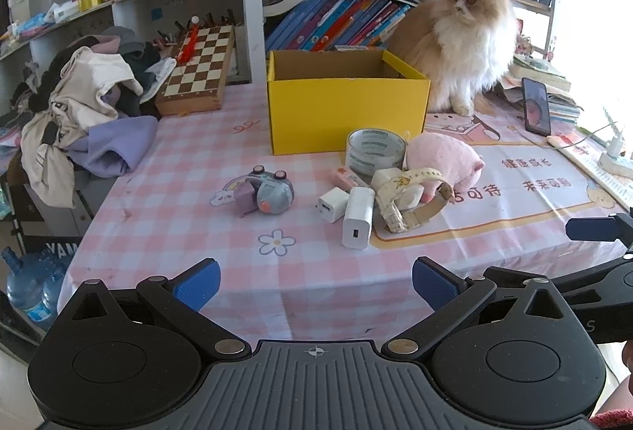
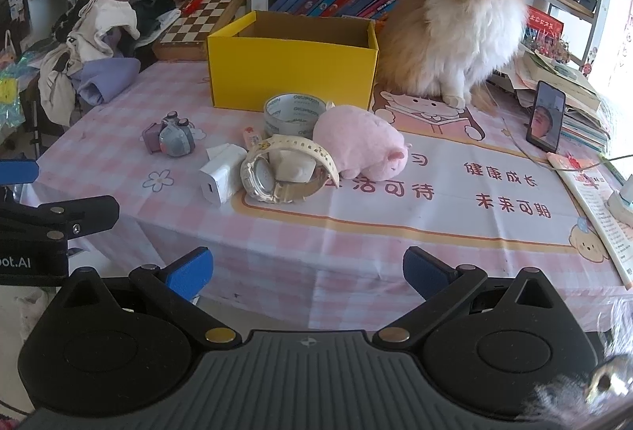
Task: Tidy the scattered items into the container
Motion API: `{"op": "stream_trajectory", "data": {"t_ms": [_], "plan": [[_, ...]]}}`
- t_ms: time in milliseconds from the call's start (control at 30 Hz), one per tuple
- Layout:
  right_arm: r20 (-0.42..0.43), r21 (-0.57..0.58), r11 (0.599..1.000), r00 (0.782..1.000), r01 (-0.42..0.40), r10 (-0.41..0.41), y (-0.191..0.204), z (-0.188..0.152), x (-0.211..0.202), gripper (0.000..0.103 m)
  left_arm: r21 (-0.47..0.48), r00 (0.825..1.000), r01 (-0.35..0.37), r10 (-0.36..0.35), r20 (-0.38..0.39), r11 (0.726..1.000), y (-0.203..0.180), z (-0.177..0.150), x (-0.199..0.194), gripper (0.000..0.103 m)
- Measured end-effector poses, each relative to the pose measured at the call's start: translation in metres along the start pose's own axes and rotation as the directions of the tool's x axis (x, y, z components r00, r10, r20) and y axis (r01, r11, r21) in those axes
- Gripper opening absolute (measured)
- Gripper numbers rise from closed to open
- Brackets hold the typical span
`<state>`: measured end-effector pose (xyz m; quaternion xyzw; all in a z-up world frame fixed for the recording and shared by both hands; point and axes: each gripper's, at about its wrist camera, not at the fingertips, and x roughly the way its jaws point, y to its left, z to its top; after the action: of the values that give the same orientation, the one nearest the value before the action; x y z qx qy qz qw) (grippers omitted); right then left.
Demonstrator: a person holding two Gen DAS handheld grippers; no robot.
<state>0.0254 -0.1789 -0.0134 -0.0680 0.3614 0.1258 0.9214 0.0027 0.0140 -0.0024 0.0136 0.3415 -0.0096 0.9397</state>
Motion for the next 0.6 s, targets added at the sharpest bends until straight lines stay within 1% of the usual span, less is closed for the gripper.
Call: {"op": "stream_trajectory", "data": {"t_ms": [200, 367, 600], "plan": [[-0.001, 0.022, 1.000, 1.000, -0.015, 0.015, -0.0038, -0.0007, 0.0022, 0.103, 0.010, 1.000, -0.014, 0.014, -0.011, 1.000, -0.0019, 0.0035, 0.0016, 0.103], [0.001, 0.034, 0.999, 1.000, -0.018, 0.018, -0.0057, -0.0001, 0.0019, 0.103, 0.000, 1.000, -0.013, 0.013, -0.008, 1.000, 0.0007, 0.0052, 0.0011, 0.103], [-0.009, 0.041, 0.999, 1.000, -0.011, 0.011, -0.0069, 0.0010, 0.0060, 0.103, 0.002, 1.000, 0.013, -0.013, -0.012, 1.000, 0.0016, 0.0051, 0.0048, 0.103]]}}
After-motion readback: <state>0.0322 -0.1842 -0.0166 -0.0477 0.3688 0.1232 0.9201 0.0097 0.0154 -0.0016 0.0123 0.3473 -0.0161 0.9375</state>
